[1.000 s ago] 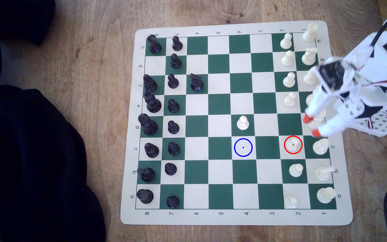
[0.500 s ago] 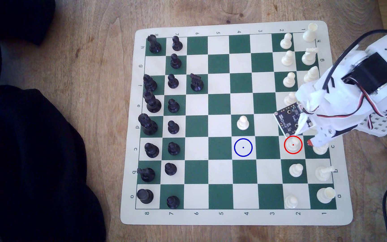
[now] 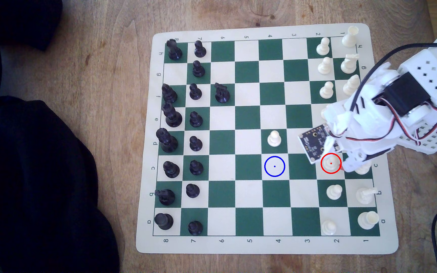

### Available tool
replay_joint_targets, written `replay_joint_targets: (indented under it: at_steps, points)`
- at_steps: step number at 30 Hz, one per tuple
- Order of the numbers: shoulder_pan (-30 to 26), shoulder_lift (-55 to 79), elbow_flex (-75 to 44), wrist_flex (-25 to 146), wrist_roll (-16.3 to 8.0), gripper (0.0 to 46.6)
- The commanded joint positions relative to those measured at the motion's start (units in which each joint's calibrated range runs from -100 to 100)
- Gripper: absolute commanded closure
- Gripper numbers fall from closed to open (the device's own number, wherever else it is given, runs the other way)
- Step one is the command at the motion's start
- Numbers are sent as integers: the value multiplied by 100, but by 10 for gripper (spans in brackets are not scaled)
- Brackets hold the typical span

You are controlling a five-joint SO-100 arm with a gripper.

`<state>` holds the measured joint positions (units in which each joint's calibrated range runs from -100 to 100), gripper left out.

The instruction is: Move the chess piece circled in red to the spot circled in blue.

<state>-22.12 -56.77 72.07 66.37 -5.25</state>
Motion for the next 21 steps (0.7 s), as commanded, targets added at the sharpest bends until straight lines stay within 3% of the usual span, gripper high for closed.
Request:
replay_joint_targets:
  at_steps: [1, 16, 21]
  points:
    - [42, 159, -100, -257, 49, 352]
    - [81, 728, -63, -642, 83, 374]
    - [34, 744, -72, -651, 83, 402]
